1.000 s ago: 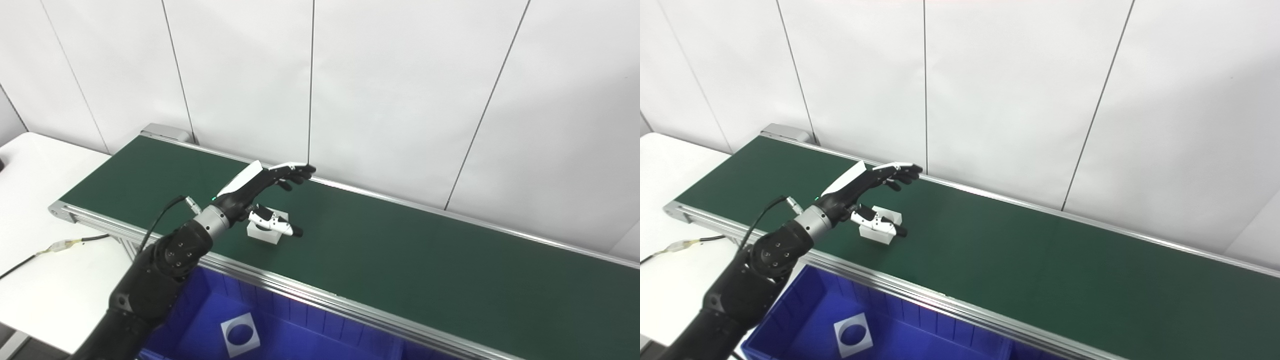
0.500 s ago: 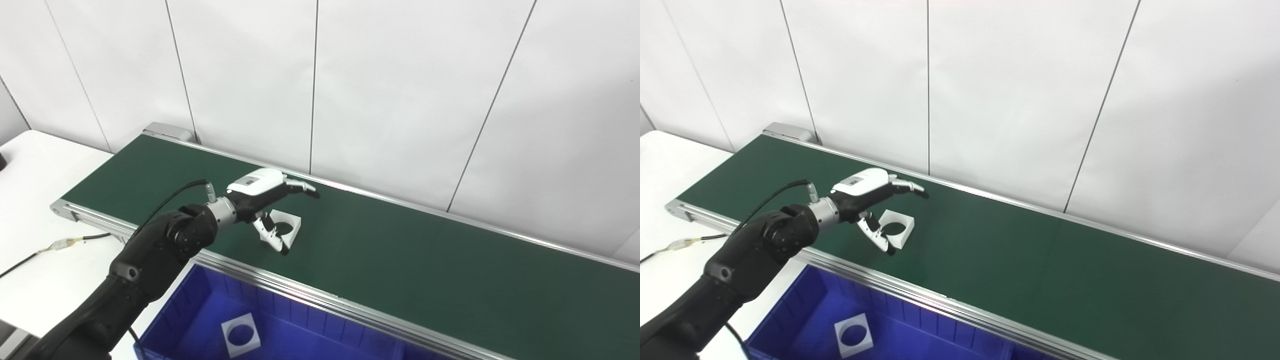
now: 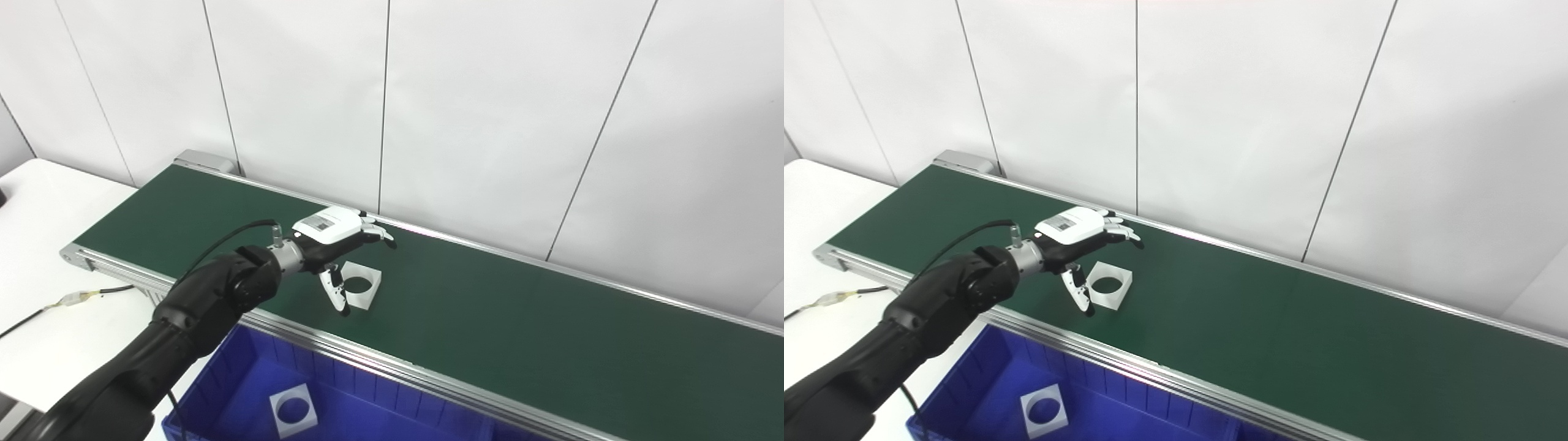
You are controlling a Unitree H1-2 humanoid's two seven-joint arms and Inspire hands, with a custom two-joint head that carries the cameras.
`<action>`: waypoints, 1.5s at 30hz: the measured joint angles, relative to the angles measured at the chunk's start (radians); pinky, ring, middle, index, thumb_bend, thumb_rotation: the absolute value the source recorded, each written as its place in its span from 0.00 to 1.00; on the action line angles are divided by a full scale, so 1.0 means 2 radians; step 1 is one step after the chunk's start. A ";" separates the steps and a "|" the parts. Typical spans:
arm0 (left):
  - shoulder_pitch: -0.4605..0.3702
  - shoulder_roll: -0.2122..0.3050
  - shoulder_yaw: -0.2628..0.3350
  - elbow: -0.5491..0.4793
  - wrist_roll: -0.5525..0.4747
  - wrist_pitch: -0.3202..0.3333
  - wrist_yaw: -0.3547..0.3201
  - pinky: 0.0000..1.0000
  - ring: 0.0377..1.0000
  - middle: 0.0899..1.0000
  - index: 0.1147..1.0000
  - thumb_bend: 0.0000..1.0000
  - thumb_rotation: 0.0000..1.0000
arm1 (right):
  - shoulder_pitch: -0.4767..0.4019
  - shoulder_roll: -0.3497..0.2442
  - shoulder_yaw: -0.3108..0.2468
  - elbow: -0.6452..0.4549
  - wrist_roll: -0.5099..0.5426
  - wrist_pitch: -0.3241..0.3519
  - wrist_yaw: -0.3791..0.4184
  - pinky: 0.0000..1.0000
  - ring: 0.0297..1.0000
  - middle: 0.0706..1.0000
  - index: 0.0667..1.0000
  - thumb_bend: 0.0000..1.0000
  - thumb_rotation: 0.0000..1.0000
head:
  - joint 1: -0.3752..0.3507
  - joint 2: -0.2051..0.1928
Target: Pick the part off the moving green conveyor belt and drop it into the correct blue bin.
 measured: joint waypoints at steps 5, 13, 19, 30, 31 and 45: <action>-0.024 -0.020 -0.002 0.066 -0.005 -0.009 0.021 1.00 0.92 0.84 0.81 0.97 0.15 | 0.001 0.000 0.000 -0.001 -0.004 0.000 -0.001 0.74 0.81 0.85 0.88 0.72 0.19 | -0.006 0.002; -0.056 -0.056 -0.003 0.166 -0.027 -0.016 0.025 1.00 0.92 0.85 0.83 0.95 0.16 | 0.005 0.000 0.001 -0.003 -0.006 0.000 -0.004 0.73 0.80 0.85 0.87 0.73 0.22 | -0.014 0.005; -0.071 -0.078 -0.005 0.222 -0.044 -0.018 0.027 1.00 0.91 0.86 0.83 0.96 0.14 | 0.007 0.000 0.001 -0.006 -0.006 0.000 -0.004 0.73 0.80 0.84 0.86 0.73 0.22 | -0.021 0.008; -0.075 -0.100 -0.027 0.262 -0.061 -0.006 0.019 1.00 0.91 0.86 0.83 0.96 0.09 | 0.013 0.004 0.005 -0.018 -0.009 0.000 -0.011 0.73 0.80 0.84 0.87 0.73 0.21 | -0.037 0.018; -0.075 -0.100 -0.031 0.260 -0.060 -0.006 0.020 1.00 0.91 0.86 0.83 0.96 0.09 | 0.013 0.005 0.006 -0.018 -0.010 0.000 -0.012 0.73 0.80 0.84 0.87 0.73 0.22 | -0.039 0.019; -0.071 -0.097 -0.127 0.212 0.015 -0.022 0.121 0.50 0.54 0.50 0.51 0.61 0.00 | 0.024 0.012 0.015 -0.036 -0.021 0.000 -0.024 0.74 0.81 0.84 0.87 0.72 0.18 | -0.044 0.035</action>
